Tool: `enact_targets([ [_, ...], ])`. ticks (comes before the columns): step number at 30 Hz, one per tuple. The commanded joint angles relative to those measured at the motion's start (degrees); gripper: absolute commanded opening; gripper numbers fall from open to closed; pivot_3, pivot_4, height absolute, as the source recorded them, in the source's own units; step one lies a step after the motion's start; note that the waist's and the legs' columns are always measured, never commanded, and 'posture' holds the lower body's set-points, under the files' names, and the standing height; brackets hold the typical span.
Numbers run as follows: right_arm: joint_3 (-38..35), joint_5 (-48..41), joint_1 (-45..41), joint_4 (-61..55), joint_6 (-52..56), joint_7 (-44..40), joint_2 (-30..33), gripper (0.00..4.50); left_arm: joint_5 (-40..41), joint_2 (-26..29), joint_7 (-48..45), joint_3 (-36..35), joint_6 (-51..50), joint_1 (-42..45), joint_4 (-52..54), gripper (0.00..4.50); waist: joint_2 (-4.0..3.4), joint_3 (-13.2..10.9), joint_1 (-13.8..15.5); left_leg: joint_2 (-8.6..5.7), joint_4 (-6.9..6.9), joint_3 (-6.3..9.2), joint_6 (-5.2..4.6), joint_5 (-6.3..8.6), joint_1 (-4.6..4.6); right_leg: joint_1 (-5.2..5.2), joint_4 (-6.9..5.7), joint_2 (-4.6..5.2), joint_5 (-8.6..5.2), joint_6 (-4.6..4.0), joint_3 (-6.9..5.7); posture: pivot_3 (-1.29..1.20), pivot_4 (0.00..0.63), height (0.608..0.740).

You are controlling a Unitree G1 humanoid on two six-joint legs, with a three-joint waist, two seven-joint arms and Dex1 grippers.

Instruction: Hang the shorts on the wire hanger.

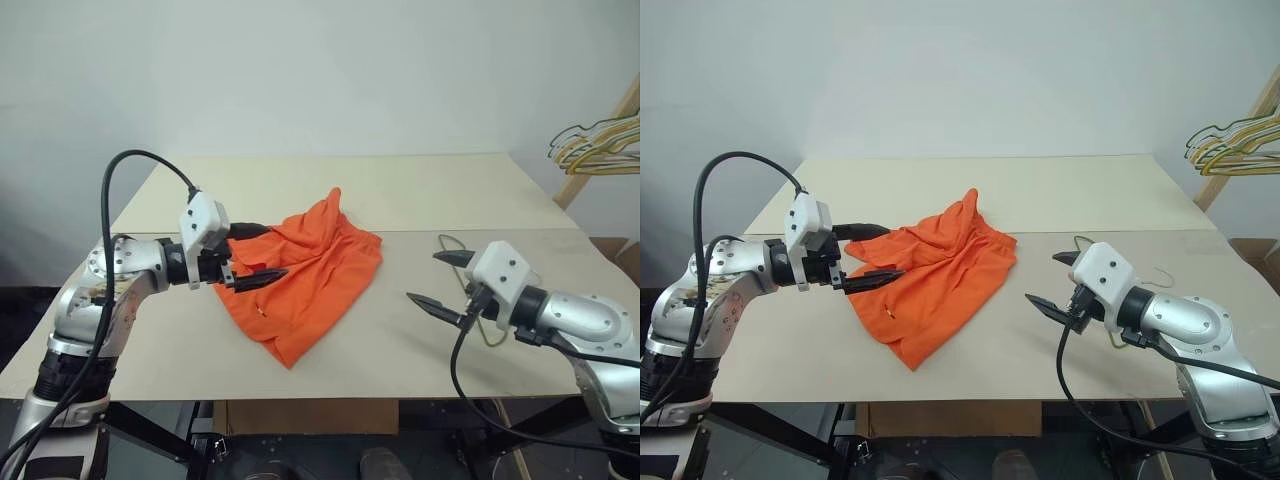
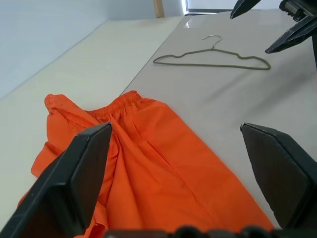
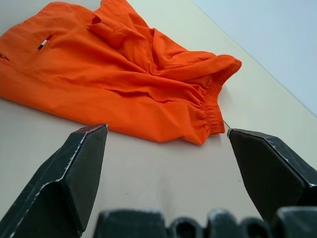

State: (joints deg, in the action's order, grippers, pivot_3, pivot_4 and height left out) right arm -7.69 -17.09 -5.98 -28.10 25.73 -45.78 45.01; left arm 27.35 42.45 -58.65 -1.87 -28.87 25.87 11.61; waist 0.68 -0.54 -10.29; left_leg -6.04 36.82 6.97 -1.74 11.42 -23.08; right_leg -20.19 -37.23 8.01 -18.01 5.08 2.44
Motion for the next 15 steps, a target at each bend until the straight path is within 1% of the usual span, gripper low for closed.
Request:
enact_targets([
  [1,-0.94,-0.54,-1.70,-0.87,-1.12,-0.11,0.56,4.48,1.37,0.67,1.32,-2.49,-1.33,0.52,1.54,4.50,0.00,0.00,0.00,0.00,0.00,0.00,0.00,0.00,0.00,0.00,0.00,0.00,0.00,0.00,0.00,-0.22,0.000,0.740],
  [10,0.90,0.83,-3.25,1.17,-3.09,-0.91,0.56,4.48,1.92,1.94,1.61,-3.14,-2.44,-1.40,4.09,4.50,0.00,0.00,0.10,0.00,0.00,0.00,0.00,0.00,0.01,0.00,-0.02,-0.01,0.00,0.00,0.01,-0.20,0.000,0.740],
  [15,5.45,7.19,-6.57,5.60,-9.59,-2.23,2.51,4.48,2.41,1.99,1.93,-3.50,-2.25,-2.40,5.50,4.50,-0.01,0.00,0.24,-0.01,0.00,0.00,0.00,0.00,0.01,-0.01,-0.01,0.00,0.00,0.00,0.01,-0.20,0.000,0.740],
])
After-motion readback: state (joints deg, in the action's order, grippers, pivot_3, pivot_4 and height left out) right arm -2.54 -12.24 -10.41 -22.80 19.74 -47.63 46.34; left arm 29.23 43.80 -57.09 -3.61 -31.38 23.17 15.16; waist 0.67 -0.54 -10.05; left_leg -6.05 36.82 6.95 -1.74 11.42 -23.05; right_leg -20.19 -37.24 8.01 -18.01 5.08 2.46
